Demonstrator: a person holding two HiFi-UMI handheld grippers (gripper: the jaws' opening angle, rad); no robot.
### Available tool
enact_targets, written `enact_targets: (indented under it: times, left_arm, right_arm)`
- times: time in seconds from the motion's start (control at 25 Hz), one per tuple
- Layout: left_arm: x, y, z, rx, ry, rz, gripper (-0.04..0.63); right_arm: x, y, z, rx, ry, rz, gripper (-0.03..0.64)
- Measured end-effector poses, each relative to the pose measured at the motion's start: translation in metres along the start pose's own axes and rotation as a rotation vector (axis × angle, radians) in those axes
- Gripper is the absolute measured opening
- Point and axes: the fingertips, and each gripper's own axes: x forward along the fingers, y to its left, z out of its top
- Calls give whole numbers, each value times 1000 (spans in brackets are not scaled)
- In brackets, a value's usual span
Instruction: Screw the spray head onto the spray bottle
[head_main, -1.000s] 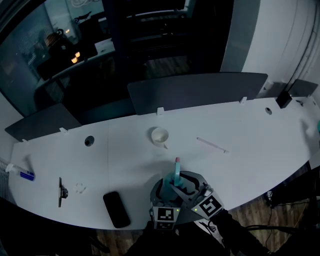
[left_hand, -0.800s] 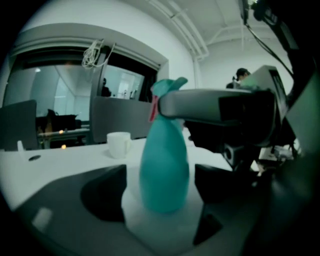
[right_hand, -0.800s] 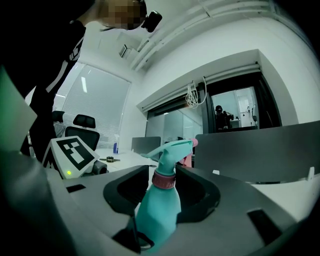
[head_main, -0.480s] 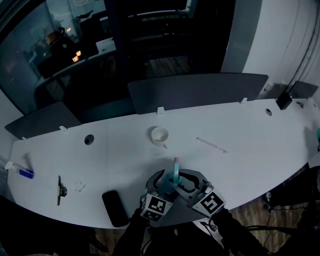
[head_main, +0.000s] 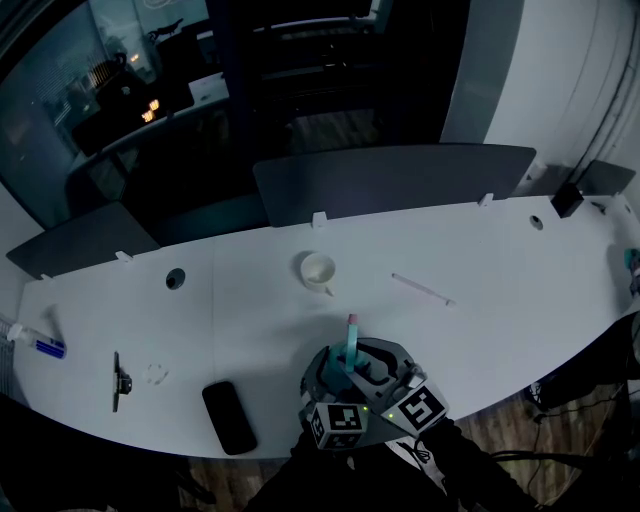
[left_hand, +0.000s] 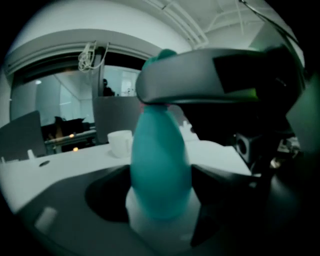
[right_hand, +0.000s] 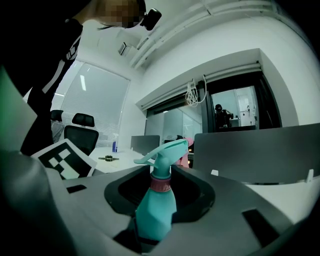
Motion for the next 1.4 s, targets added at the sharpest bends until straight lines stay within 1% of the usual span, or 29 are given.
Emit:
enact_targets:
  times: [0.04, 0.08, 0.12, 0.16, 0.2, 0.24, 0.28, 0.44, 0.48, 0.52, 0.56, 0.6, 0.64, 0.68, 0.76, 0.84, 0.88, 0.92, 0.96, 1.0, 1.04, 1.08, 1.12, 1.16, 1.28, 1.32, 1.36, 1.4]
  left_arm:
    - [-1, 1, 2, -30, 1, 48, 379]
    - [-2, 2, 2, -57, -6, 78, 379]
    - [-2, 1, 3, -76, -19, 84, 379]
    - [-3, 0, 3, -86, -38, 66, 377]
    - [-4, 0, 4, -87, -60, 27, 378]
    - [-5, 0, 5, -75, -80, -31, 379]
    - [-7, 0, 4, -49, -87, -103, 380]
    - [-8, -2, 7, 43, -52, -424, 391]
    - [-9, -4, 8, 78, -39, -481, 372]
    - [-9, -5, 8, 109, -28, -513, 348]
    - [-10, -5, 9, 125, -25, -516, 345]
    - [-10, -4, 9, 120, -32, -493, 344]
    - [-9, -3, 10, 97, -47, -446, 344]
    - [-9, 0, 10, 65, -67, -378, 342]
    - [-10, 5, 11, 13, -96, -200, 343]
    - [-13, 8, 9, -24, -88, -11, 344]
    - [-15, 8, 7, -42, -76, 62, 345]
    - [-16, 7, 6, -53, -67, 104, 347]
    - [-16, 6, 6, -44, -60, 111, 347]
    - [-15, 4, 5, -12, -54, 87, 348]
    - [-14, 4, 5, 36, -50, 44, 352]
    - [-14, 4, 4, 83, -50, -8, 356]
    - [-14, 5, 3, 114, -53, -65, 367]
    - [-14, 6, 2, 124, -56, -130, 377]
    - [-13, 5, 4, 83, -58, -364, 380]
    - [-13, 3, 7, 76, -55, -428, 374]
    - [-14, 1, 8, 79, -53, -464, 337]
    - [-14, 1, 9, 83, -55, -469, 336]
  right_arm:
    - [0, 0, 0, -3, 0, 5, 135]
    - [-1, 1, 0, -5, 1, 11, 135]
    - [-1, 0, 1, -5, 2, 14, 135]
    - [-1, -1, 1, -2, 3, 15, 136]
    - [-1, -2, 0, 2, 5, 17, 135]
    - [-1, -2, 0, 4, 10, 22, 135]
    - [-1, -1, -1, 4, 16, 29, 136]
    - [1, -1, 1, -13, 17, 60, 135]
    - [1, -1, 1, -12, 18, 60, 135]
    - [1, -1, 1, -9, 20, 57, 135]
    - [1, -1, 0, -8, 24, 51, 135]
    - [1, -1, 0, -8, 25, 45, 135]
    - [2, -1, 0, -8, 24, 37, 135]
    - [3, -2, 0, -6, 22, 29, 135]
    - [5, -2, 0, 2, 12, 17, 135]
    - [5, 1, 1, 11, -3, 21, 135]
    - [4, 3, 1, 10, -5, 27, 135]
    - [4, 5, 1, 5, -2, 32, 135]
    - [3, 5, 1, 4, 1, 34, 135]
    - [3, 4, 1, 7, 5, 34, 135]
    - [3, 2, 0, 7, 8, 38, 135]
    - [4, 2, 0, 0, 14, 45, 135]
    - [5, 2, -1, -11, 19, 56, 135]
    - [6, 2, -1, -18, 21, 67, 135]
    - [5, 2, -1, -18, 25, 86, 135]
    - [4, 2, -1, -19, 27, 88, 135]
    - [4, 2, -2, -20, 29, 87, 135]
    - [4, 2, -2, -19, 31, 82, 135]
